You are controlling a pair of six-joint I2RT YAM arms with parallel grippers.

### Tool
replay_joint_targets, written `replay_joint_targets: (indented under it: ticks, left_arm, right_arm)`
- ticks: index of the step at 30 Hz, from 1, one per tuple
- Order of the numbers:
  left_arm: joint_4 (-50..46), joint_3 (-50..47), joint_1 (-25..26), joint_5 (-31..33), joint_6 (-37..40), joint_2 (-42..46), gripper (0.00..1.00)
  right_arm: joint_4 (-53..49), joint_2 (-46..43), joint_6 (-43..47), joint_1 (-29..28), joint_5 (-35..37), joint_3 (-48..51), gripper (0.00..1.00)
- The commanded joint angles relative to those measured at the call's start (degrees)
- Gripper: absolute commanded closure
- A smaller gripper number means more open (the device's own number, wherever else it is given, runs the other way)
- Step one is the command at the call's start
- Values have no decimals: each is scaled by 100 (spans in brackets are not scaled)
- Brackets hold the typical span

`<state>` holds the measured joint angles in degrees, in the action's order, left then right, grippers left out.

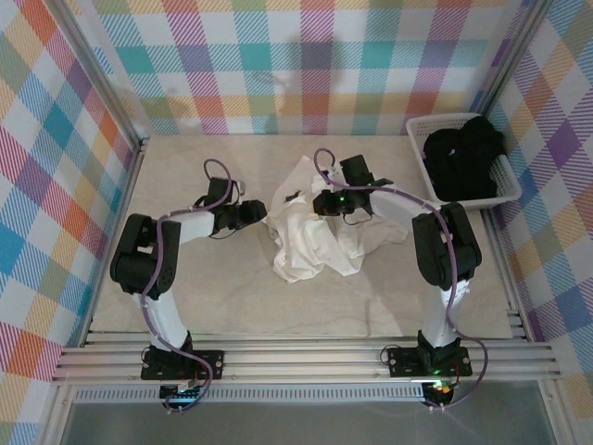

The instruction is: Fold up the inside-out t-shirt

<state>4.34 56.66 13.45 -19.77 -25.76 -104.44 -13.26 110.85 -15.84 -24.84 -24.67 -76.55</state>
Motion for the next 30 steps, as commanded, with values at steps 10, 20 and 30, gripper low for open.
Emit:
replay_joint_targets:
  ticks: [10, 20, 30]
  left_arm:
    - [405, -199, 144, -382, 18, 43, 47]
    - [237, 200, 248, -321, 69, -390, 53]
    - [310, 335, 237, -248, 97, -611, 63]
  right_arm:
    - [153, 69, -104, -30, -227, 18, 100]
    - [121, 3, -69, -31, -179, 79, 100]
    - [148, 42, -96, -32, -229, 61, 100]
